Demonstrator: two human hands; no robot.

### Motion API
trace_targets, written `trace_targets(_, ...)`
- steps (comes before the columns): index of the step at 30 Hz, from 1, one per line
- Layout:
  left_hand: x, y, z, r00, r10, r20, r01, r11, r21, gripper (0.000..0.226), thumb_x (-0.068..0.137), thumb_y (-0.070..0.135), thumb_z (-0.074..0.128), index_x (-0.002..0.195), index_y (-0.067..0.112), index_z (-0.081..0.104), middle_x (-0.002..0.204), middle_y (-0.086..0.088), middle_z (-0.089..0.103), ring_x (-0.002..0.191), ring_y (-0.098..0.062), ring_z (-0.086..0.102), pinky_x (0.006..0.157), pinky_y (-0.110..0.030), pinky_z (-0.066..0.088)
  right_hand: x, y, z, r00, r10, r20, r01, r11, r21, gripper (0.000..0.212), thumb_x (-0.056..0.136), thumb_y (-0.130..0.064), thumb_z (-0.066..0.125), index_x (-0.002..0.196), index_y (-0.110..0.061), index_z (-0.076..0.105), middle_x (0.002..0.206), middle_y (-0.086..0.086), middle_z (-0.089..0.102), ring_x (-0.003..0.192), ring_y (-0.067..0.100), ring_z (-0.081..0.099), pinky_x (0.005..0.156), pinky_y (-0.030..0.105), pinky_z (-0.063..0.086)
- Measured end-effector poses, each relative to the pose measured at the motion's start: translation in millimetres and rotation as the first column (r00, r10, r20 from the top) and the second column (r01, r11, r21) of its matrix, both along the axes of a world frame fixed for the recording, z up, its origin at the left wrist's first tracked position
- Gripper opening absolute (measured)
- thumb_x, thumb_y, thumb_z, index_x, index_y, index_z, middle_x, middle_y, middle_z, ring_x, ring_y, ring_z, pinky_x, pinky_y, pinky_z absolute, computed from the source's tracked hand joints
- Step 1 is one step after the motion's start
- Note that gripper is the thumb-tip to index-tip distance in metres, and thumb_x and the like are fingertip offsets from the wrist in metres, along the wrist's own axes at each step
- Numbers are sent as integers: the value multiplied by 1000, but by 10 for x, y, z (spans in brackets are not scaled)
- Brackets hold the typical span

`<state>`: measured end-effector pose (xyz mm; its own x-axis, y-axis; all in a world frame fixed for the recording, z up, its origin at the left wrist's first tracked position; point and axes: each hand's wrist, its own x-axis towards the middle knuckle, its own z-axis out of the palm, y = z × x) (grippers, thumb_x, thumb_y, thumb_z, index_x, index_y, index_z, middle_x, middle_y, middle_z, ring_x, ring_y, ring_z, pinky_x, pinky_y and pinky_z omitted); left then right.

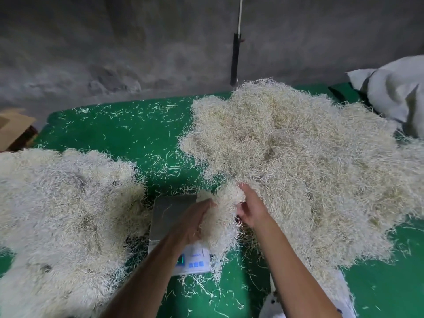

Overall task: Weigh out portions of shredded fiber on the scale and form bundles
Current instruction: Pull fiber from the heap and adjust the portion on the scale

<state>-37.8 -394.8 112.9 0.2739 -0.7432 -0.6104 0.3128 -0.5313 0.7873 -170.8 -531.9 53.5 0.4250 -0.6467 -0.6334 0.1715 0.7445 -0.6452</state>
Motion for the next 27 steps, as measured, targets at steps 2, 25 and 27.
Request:
trace_targets(2, 13, -20, -40, 999, -9, 45, 11, 998, -57, 12, 99, 36, 58, 101, 24, 58, 83, 5, 58, 68, -11, 60, 46, -18, 50, 19, -142, 138, 996, -72, -46, 74, 997, 36, 43, 101, -40, 60, 139, -20, 54, 159, 20, 36, 120, 31, 57, 83, 38, 61)
trace_targets(25, 263, -158, 515, 962, 238, -131, -255, 957, -138, 15, 93, 28, 66, 92, 14, 69, 68, 0, 75, 57, -14, 72, 44, -27, 54, -83, -678, 167, 942, -237, -238, 223, 971, -84, 23, 107, -24, 49, 117, -6, 57, 128, 14, 62, 100, 28, 65, 83, 38, 56)
trace_targets(27, 200, -190, 513, 936, 322, -143, -344, 921, -183, 15, 90, 28, 68, 81, 19, 75, 61, 5, 72, 49, -10, 69, 40, -24, 52, -58, -647, 149, 937, -263, -232, 271, 963, 5, 31, 107, -23, 44, 134, -8, 51, 141, 16, 55, 121, 35, 61, 78, 35, 52)
